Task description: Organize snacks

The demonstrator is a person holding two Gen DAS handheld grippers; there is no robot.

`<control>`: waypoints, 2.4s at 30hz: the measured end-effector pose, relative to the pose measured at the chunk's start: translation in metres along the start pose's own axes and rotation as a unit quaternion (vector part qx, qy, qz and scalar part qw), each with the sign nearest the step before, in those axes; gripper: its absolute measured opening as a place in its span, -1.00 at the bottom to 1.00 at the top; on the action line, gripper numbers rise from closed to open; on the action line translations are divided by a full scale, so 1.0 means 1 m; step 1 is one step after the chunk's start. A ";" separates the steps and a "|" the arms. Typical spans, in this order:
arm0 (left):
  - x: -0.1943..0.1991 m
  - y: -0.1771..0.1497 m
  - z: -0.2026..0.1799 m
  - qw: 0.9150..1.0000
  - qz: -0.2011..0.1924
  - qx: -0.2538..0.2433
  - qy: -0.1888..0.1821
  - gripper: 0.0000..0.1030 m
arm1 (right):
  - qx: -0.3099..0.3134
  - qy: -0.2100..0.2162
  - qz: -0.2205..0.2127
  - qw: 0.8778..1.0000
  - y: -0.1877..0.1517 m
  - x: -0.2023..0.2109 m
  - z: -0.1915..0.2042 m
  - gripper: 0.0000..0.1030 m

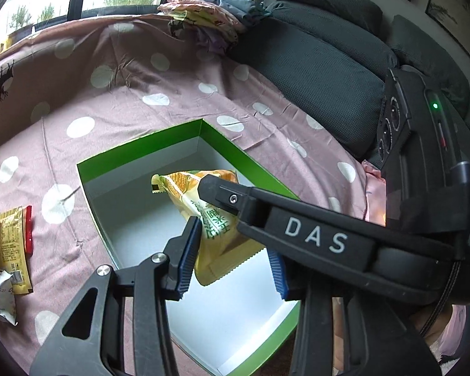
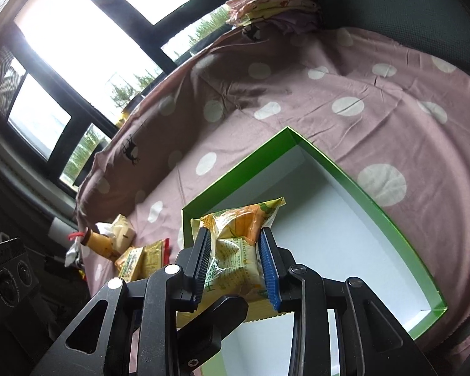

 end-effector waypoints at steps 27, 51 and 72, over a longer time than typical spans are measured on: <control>0.126 0.011 0.132 0.955 -0.093 0.142 0.243 0.56 | 0.067 -0.075 0.027 0.995 -0.014 -0.041 0.026 -0.11; 0.193 -0.035 0.306 0.894 -0.109 0.325 0.289 0.67 | 0.274 -0.144 0.033 0.950 -0.040 -0.061 0.120 0.12; 0.165 -0.045 0.366 0.878 -0.079 0.452 0.139 0.25 | 0.242 0.174 0.260 0.919 -0.038 -0.203 0.336 0.49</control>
Point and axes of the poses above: each gripper's, at about its wrist camera, not at the fingertips, and x roughly against the way its jaws point, z to its left, y to its top, the point moved 4 cm from there along -x, roughly the way its jaws point, and after that the axes turned 15 degrees about x, right-handed, at the moved point
